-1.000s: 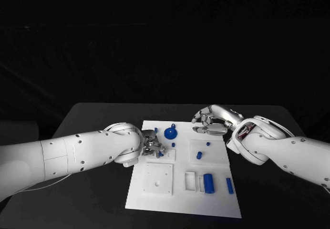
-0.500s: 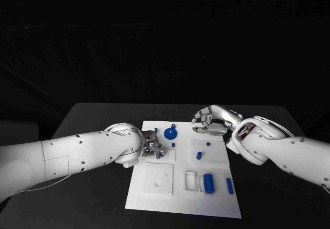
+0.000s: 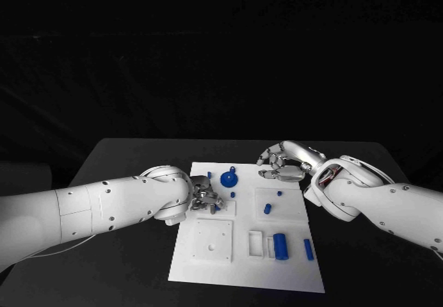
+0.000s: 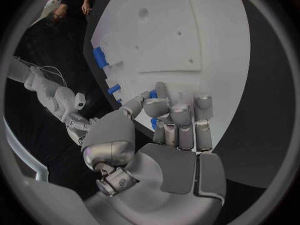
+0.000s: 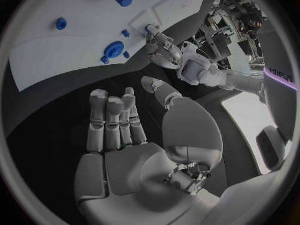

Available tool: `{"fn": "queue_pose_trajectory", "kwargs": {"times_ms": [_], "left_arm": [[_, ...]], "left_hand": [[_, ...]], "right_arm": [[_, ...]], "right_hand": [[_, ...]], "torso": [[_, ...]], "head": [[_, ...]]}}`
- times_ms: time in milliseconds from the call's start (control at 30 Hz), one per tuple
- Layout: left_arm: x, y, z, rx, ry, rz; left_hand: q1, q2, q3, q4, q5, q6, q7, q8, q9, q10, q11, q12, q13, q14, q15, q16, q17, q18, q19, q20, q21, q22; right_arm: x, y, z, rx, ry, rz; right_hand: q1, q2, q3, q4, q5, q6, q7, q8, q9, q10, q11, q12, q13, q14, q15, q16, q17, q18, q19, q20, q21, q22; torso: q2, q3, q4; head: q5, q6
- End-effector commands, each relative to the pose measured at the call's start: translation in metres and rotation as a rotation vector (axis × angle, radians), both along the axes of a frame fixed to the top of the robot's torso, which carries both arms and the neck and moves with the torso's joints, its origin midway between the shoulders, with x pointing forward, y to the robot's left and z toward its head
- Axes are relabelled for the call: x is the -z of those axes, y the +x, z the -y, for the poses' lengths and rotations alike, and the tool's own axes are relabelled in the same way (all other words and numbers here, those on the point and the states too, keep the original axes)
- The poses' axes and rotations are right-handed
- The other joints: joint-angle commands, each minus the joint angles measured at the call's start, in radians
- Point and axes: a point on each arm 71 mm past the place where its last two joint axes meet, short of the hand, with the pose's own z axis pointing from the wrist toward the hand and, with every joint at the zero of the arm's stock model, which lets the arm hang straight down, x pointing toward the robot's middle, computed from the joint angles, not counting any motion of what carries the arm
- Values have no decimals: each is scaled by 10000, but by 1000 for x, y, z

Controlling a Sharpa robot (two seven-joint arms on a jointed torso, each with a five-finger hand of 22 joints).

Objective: Assemble the parts on the task board

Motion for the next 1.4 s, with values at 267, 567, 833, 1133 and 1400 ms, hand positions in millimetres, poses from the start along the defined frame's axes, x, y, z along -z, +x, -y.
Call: {"fn": "queue_pose_trajectory", "kwargs": {"times_ms": [267,567,833,1133,1400], "left_arm": [[1,-2,2,85,-177,-99],[0,-1,-2,-25,-141,-98],[-6,0,-4,-75,-255,-47],[-22,4,-9,-406,-860,-243],[-41,12,-22,-1085,-1682,-209]], "left_hand": [[-22,-468,-132,433,-1269,987,-579,80,-99,-351,-287,70,-88,47,-146,-61,-4,198,-71,-1412,-46,105],[-40,-938,-109,920,-2109,973,-585,123,-156,-356,-290,93,-131,33,-148,-53,0,219,-90,-1414,-64,111],[-143,-1591,27,1628,-2234,941,-585,185,-128,-361,-292,116,-141,9,-159,-23,13,249,-68,-1421,-46,103],[35,-2163,237,2260,-2230,801,-553,180,-100,-415,-271,55,-182,-64,-180,-69,-18,266,-85,-1410,-13,100],[508,-2393,57,2403,-2231,153,-284,-253,-220,-800,-23,-586,-488,-486,-79,-641,-331,181,-443,-1299,-234,18]], "right_arm": [[0,-1,-1,-101,-48,-41],[0,0,0,-83,-50,-36],[0,0,1,-67,-41,-13],[1,1,3,-10,-48,-7],[1,2,6,103,31,-29]], "right_hand": [[68,25,-11,-54,41,9,83,36,17,-27,-25,-46,11,-64,-18,23,-15,365,-36,44,-51,181],[58,23,-20,-54,50,7,84,35,18,-28,-23,-48,11,-65,-17,23,-16,365,-36,46,-51,181],[53,22,-25,-55,54,5,85,34,18,-28,-23,-48,12,-66,-16,23,-17,365,-36,47,-51,181],[50,20,-29,-58,57,3,86,32,18,-29,-22,-50,12,-67,-16,23,-18,365,-38,48,-52,181],[38,10,-40,-58,61,-5,88,28,17,-31,-20,-52,12,-69,-14,21,-19,365,-39,51,-53,181]], "torso": [[0,0,-1],[3,-3,-6],[1,-5,5],[-6,-2,7],[2,-3,-2]], "head": [[-2,4],[-13,-1],[-26,2],[-23,41],[-41,111]]}}
